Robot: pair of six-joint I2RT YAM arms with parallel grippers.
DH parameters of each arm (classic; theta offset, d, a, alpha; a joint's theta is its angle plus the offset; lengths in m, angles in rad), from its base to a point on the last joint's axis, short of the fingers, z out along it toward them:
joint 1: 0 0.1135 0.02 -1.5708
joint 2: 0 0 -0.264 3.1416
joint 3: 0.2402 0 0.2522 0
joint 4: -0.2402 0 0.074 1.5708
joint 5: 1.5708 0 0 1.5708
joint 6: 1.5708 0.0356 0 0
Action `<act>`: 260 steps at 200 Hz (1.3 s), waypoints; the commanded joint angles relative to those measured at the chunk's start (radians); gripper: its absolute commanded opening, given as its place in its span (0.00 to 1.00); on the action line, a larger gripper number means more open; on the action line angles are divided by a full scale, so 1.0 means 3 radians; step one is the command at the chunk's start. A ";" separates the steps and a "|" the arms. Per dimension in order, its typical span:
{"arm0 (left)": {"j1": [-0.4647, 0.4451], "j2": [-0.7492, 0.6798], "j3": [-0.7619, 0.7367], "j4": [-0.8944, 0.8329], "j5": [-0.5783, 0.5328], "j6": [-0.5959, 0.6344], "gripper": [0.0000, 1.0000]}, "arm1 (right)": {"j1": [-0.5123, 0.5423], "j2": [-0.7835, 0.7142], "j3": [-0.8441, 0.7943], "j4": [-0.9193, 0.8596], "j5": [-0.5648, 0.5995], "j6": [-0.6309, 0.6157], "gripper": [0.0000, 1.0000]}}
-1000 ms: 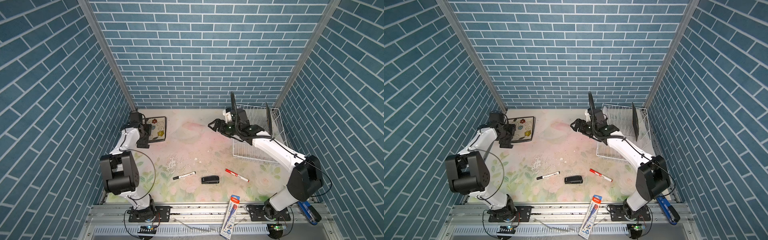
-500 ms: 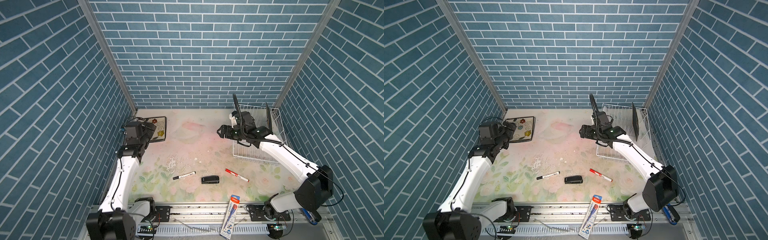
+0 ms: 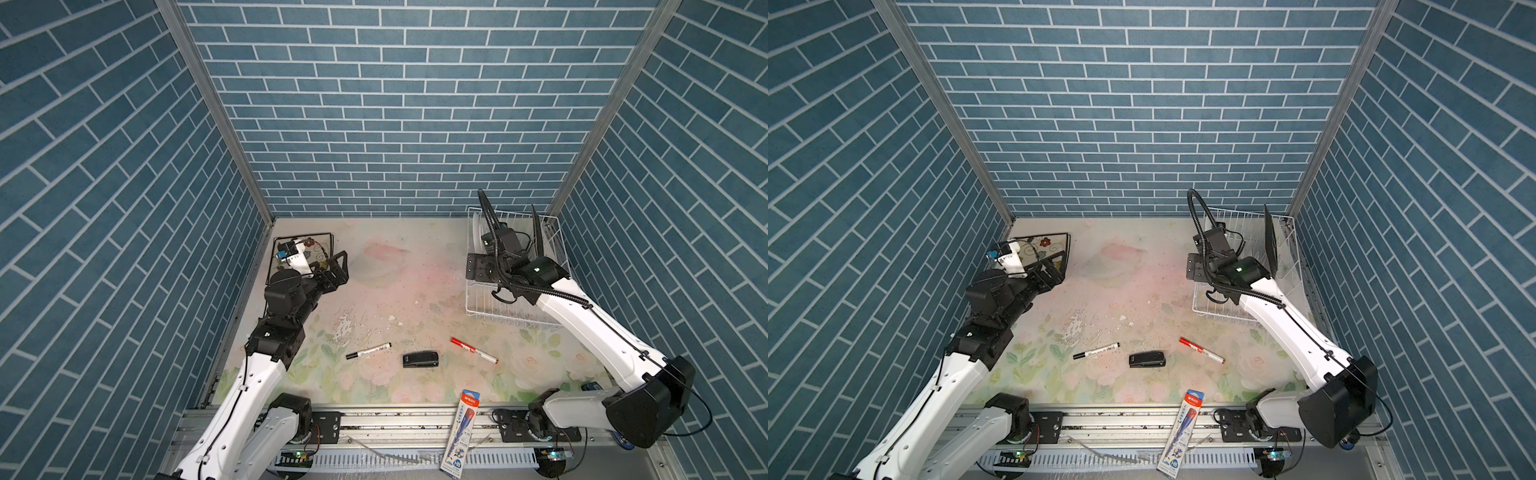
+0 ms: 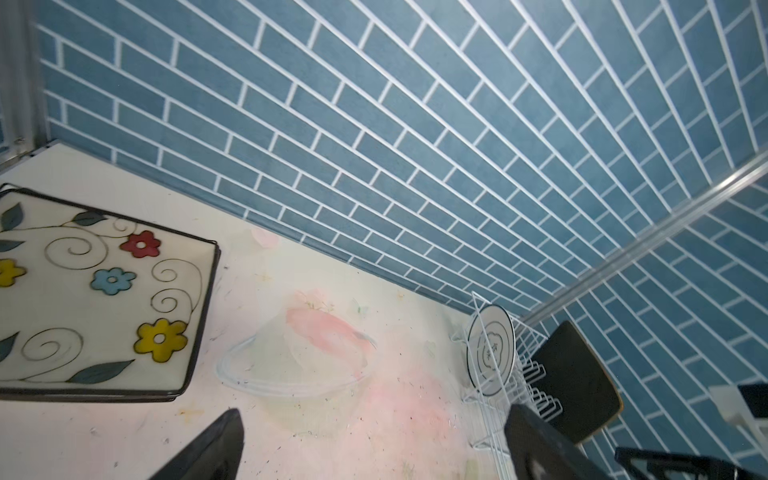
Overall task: Unload the plates from the dish rack
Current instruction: 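Move the left gripper toward the table center while the right gripper reaches the black plate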
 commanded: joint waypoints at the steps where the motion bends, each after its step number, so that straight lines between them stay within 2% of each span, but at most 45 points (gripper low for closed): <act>1: -0.0189 0.0036 -0.0043 0.0164 0.0300 0.0461 1.00 | 0.0003 -0.0014 0.0092 -0.0442 0.0602 -0.0221 0.94; 22: -0.0405 -0.0048 -0.0123 0.0185 0.0129 0.0784 1.00 | -0.0001 0.0022 0.0131 -0.0589 0.0955 -0.0322 0.95; 42: -0.0494 -0.0098 -0.0198 0.0222 0.0119 0.0949 1.00 | -0.0016 0.0057 0.0119 -0.0604 0.1264 -0.0372 0.95; 76: -0.0576 -0.0053 -0.0408 0.0523 0.0208 0.1019 1.00 | -0.0114 0.0049 -0.0002 -0.0318 0.1356 -0.0482 0.95; 92: -0.0713 0.0025 -0.0492 0.0647 0.0101 0.1113 1.00 | -0.0197 0.0056 -0.0069 -0.0168 0.1424 -0.0534 0.96; 130: -0.1081 0.0320 -0.0620 0.1027 -0.0250 0.1428 1.00 | -0.0449 0.0173 -0.0127 0.0220 0.1272 -0.0687 0.96; 197: -0.1195 0.0957 -0.0561 0.1575 -0.0171 0.1299 1.00 | -0.0880 0.0712 0.0115 0.0559 0.1129 -0.0858 0.95; 260: -0.1213 0.1221 -0.0448 0.1617 -0.0178 0.1309 1.00 | -0.1138 0.1185 0.0506 0.0694 0.1141 -0.1106 0.95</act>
